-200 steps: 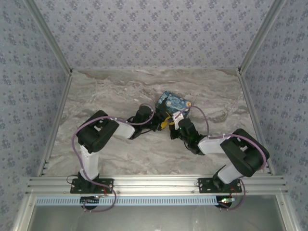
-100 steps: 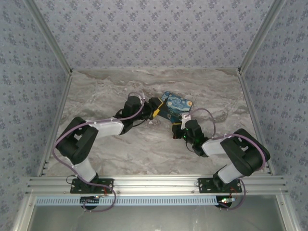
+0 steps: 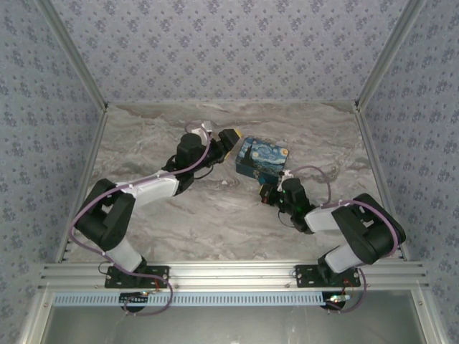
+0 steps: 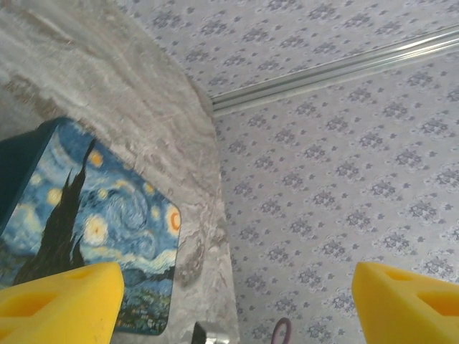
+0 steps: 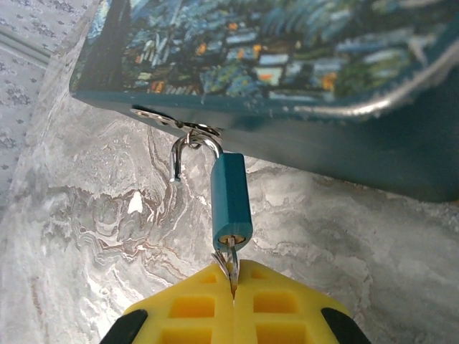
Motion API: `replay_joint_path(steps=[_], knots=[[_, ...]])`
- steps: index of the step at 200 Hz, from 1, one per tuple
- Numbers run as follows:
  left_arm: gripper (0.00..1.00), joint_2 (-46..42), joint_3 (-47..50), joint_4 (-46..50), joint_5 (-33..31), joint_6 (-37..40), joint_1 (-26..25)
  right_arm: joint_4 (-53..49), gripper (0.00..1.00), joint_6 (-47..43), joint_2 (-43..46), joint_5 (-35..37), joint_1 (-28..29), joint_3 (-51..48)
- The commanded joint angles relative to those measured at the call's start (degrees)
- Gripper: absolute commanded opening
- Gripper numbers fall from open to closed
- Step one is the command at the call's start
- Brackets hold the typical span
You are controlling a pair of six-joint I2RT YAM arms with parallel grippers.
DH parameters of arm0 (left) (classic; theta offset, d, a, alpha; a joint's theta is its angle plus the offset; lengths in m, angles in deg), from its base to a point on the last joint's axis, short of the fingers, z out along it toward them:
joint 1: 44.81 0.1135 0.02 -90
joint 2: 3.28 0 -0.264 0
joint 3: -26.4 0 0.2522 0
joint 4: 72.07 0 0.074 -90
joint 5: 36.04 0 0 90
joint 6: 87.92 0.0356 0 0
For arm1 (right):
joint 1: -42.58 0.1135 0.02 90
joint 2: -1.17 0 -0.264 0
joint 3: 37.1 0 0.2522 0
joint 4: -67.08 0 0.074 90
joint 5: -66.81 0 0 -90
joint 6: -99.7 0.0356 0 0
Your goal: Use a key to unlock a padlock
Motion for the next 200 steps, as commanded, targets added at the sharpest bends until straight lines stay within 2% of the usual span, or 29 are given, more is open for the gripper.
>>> replay_joint_path(steps=[1, 50, 80, 104, 141, 173, 200], knots=[[0.83, -1.57, -2.33, -3.28, 0.95, 2.93, 0.32, -5.11, 0.01, 6.63, 0.10, -2.23, -0.92, 0.54], [0.84, -1.13, -3.45, -3.20, 2.76, 3.77, 0.38, -2.94, 0.06, 13.13, -2.30, -7.49, -2.67, 0.73], [0.84, -1.73, -3.67, -1.15, 3.23, 5.40, 0.95, -3.14, 0.10, 14.67, -2.90, -7.32, -3.04, 0.31], [0.84, -2.77, -3.63, 1.99, 3.68, 7.97, 1.90, -2.57, 0.29, 15.82, -2.37, -6.77, -3.57, -0.89], [0.85, -4.87, -3.67, 8.21, 4.21, 12.36, 4.08, -5.99, 0.45, 14.41, 1.18, -7.26, -4.96, -1.78], [0.86, -5.89, -5.80, 17.39, 4.43, 18.96, 5.47, -12.29, 0.63, 8.79, 8.08, -7.53, -6.69, -1.80], [0.86, -4.54, -7.40, 21.77, 6.10, 21.70, 7.26, -11.51, 0.82, 3.66, 14.80, -9.97, -8.93, -1.88]])
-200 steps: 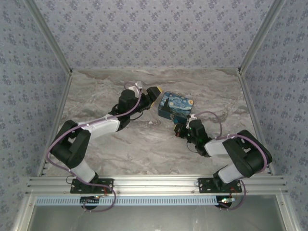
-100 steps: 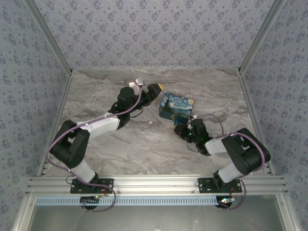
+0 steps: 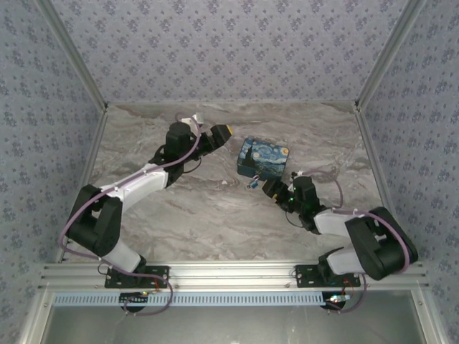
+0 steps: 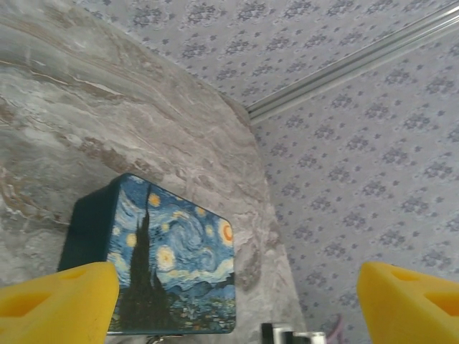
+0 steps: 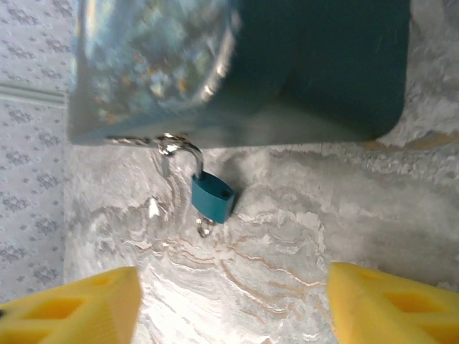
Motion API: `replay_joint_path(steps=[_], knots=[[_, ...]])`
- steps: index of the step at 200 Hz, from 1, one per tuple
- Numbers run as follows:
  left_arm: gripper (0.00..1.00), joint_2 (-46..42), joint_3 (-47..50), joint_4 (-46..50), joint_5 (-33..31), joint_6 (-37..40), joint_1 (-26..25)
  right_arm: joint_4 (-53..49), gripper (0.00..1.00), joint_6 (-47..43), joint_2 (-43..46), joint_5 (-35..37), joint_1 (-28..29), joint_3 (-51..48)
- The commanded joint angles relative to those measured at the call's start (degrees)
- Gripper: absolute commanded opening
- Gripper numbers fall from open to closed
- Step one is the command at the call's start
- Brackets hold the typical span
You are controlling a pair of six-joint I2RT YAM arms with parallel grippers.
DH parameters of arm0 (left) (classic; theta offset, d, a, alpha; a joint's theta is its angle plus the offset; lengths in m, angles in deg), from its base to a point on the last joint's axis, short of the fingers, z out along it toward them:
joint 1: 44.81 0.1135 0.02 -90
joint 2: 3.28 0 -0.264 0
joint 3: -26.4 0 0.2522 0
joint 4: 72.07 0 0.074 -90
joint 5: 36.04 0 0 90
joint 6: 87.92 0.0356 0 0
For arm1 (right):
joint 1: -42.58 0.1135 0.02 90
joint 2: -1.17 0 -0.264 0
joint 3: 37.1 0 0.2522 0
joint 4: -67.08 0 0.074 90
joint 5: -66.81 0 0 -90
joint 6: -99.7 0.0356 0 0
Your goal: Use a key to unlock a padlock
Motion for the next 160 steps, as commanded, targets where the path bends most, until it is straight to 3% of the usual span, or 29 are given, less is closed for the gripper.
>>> replay_joint_path(steps=[1, 29, 95, 129, 160], knots=[[0.86, -0.34, -2.97, 6.15, 2.70, 5.32, 1.57, -2.14, 0.83, -6.43, 5.31, -1.75, -1.70, -0.36], [0.87, 3.69, -5.12, 6.34, 7.56, 6.20, 3.13, -1.39, 0.99, -9.21, 9.86, -4.00, -3.15, 0.22], [0.86, 15.29, -14.48, 10.41, 15.21, 9.65, 3.17, 8.06, 0.99, -8.24, 4.68, -4.88, -1.89, 1.08], [0.83, 21.98, -19.46, 11.13, 20.43, 8.96, 3.02, 14.60, 0.99, -8.72, -2.16, -1.23, 1.33, 2.13], [0.81, 25.92, -22.48, 13.72, 21.23, 9.43, 2.91, 20.98, 0.98, -8.92, -8.50, 1.92, 3.59, 3.11]])
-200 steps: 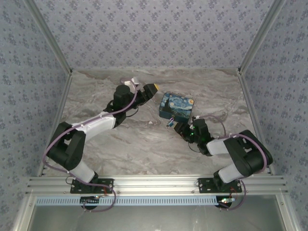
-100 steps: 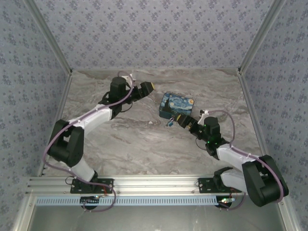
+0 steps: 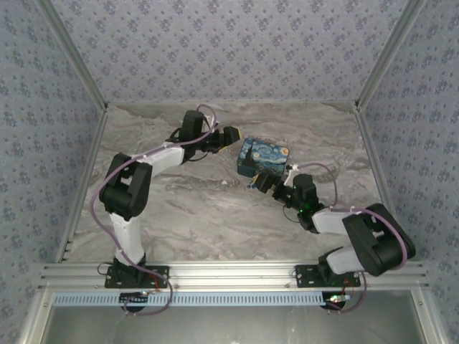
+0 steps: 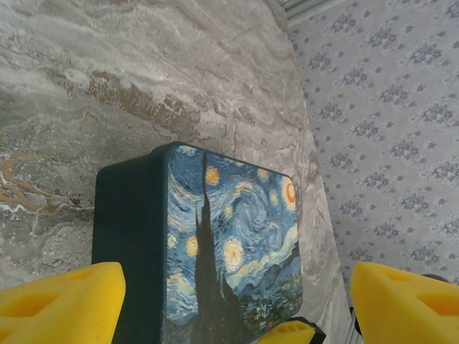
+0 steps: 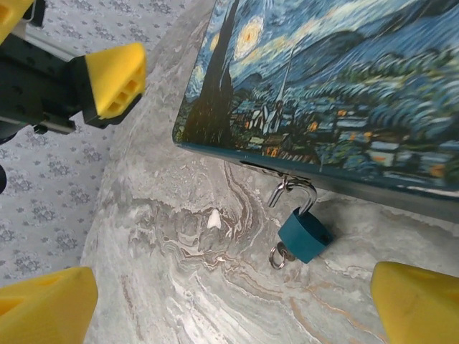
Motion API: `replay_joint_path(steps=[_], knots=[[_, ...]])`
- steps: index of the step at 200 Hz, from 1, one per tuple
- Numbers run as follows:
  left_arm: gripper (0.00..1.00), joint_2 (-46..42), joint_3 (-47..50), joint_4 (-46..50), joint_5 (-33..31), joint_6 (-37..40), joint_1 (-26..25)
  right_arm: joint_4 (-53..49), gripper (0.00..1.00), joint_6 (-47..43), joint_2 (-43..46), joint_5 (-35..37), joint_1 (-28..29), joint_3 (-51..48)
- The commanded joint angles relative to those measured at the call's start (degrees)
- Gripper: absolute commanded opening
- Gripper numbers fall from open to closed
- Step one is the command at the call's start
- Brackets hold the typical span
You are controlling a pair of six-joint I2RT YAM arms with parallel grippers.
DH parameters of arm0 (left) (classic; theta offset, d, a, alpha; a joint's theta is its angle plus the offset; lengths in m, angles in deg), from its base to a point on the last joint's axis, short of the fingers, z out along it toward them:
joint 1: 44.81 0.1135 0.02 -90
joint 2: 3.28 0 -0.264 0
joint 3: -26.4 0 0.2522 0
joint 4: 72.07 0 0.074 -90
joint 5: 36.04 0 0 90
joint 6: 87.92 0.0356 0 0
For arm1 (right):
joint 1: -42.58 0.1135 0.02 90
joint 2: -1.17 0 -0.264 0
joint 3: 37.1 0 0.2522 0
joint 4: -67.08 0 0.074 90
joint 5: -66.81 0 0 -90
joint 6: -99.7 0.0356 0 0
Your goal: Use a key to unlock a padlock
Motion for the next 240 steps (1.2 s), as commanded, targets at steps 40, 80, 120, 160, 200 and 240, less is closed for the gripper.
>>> replay_joint_path(steps=[40, 80, 120, 160, 200, 240], knots=[[0.79, 7.33, -6.27, 4.88, 5.91, 1.29, -0.83, 13.27, 0.96, -0.49, -11.30, 5.19, 2.42, 3.48], [0.79, 10.96, -8.86, 9.82, 6.58, 3.55, -1.88, 16.18, 0.94, -0.25, -17.01, 6.18, 3.25, 5.03], [0.74, 13.23, -10.47, 13.29, 6.19, 5.67, -2.16, 18.91, 0.92, 0.77, -21.62, 5.83, 3.34, 6.49], [0.70, 13.71, -9.31, 15.34, 3.81, 7.25, -2.25, 23.24, 0.87, 1.69, -25.19, 4.43, 2.82, 7.17], [0.68, 13.62, -7.28, 14.49, 2.90, 6.93, -2.21, 28.00, 0.78, 1.32, -26.26, 3.82, 1.73, 4.91], [0.67, 13.37, -6.55, 13.69, 2.69, 6.21, -2.22, 30.85, 0.64, 0.60, -26.48, 1.12, 1.36, 4.79]])
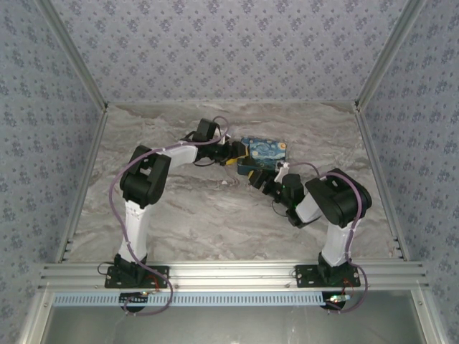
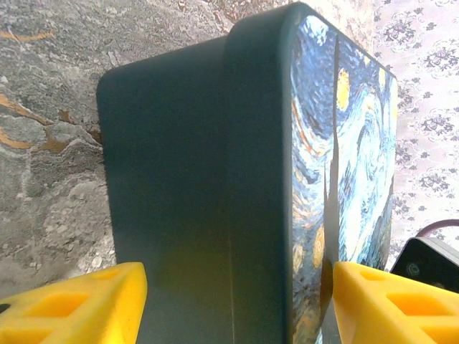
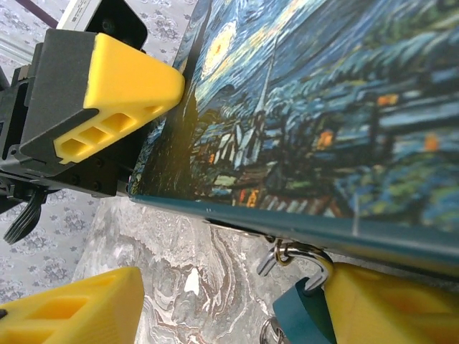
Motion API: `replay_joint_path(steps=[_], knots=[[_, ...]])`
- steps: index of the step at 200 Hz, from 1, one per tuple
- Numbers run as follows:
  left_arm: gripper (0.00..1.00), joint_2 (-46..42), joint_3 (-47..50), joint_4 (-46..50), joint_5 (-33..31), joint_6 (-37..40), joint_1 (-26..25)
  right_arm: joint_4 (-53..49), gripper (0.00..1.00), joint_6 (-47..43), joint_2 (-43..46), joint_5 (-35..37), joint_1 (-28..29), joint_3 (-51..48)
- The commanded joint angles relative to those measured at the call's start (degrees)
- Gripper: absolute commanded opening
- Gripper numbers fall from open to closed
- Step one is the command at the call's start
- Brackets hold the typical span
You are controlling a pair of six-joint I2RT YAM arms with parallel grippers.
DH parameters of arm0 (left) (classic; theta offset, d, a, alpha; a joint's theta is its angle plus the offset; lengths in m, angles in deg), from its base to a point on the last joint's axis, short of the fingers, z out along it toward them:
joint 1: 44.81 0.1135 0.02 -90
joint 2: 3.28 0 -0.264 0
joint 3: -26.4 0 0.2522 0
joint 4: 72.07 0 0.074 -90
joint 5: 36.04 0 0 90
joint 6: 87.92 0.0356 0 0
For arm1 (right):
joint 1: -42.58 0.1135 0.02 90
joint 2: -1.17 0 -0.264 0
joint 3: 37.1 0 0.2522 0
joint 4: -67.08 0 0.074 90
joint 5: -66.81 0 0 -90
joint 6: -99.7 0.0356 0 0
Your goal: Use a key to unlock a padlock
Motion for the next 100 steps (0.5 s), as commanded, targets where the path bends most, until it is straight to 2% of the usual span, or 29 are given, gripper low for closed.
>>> replay_joint_path(steps=[1, 52, 100], knots=[[0.67, 0.68, 1.89, 2.87, -2.46, 0.68, -0.23, 3.70, 0.63, -0.70, -0.45, -2.03, -0.31, -0.15], [0.67, 0.30, 2.14, 2.76, -2.72, 0.54, -0.28, 3.61, 0.50, -0.97, -0.53, -2.32, -0.42, -0.26], [0.67, 0.24, 2.42, 2.45, -2.64, 0.32, -0.28, 2.21, 0.47, -0.72, -1.36, -2.28, -0.68, 0.74]])
